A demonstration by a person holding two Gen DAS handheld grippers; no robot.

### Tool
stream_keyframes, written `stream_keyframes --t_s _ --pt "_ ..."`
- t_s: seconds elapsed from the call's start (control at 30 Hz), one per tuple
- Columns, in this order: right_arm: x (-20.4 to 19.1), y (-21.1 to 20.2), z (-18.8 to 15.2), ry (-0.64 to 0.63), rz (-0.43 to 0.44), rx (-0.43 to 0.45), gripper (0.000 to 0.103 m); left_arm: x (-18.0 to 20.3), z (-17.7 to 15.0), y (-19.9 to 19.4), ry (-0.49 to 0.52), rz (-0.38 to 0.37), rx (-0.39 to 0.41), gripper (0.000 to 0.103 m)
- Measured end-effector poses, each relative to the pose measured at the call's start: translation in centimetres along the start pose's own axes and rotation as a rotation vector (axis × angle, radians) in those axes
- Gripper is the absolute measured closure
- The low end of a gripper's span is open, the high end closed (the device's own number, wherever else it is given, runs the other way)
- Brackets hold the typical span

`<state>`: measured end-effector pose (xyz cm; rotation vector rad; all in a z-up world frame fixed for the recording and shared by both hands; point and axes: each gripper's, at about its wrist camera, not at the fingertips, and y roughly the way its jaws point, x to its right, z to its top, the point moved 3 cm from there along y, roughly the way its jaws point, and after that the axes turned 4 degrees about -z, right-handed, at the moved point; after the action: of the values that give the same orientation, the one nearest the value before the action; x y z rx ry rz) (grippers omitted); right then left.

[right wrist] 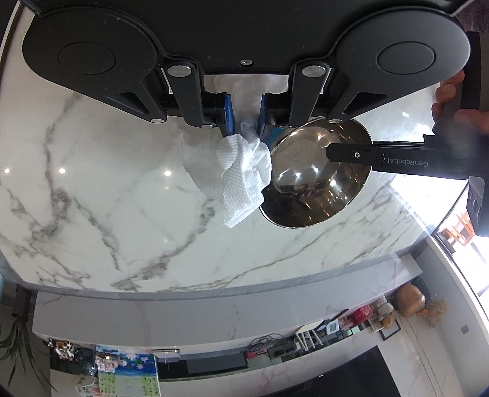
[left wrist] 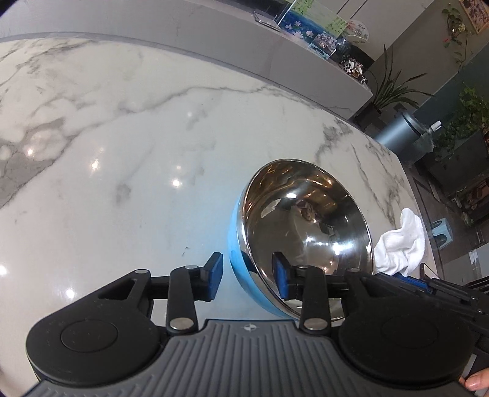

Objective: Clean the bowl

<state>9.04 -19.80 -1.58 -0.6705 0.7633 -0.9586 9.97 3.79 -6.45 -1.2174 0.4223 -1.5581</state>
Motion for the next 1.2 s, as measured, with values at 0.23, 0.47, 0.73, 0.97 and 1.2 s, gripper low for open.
stream_keyframes --t_s 0.23,0.47,0.73,0.97,1.2 --pt "-0.2 0.0 0.1 0.020 0.047 -0.001 0.088 1.1 -0.6 0.5 0.089 0.033 -0.030 0.070" --pt "0.2 -0.7 0.0 0.041 0.070 0.000 0.087 1.9 -1.4 0.6 0.159 0.041 -0.066 0.070" --pt "0.9 -0.7 -0.2 0.086 0.093 -0.020 0.087 2.8 -2.0 0.4 0.201 0.063 -0.071 0.070" --pt "0.5 -0.1 -0.8 0.032 0.058 -0.048 0.087 3.3 -2.3 0.2 0.246 0.089 -0.066 0.070" --pt "-0.4 1.6 -1.8 -0.037 0.014 -0.102 0.087 3.2 -2.3 0.2 0.248 0.083 -0.071 0.070"
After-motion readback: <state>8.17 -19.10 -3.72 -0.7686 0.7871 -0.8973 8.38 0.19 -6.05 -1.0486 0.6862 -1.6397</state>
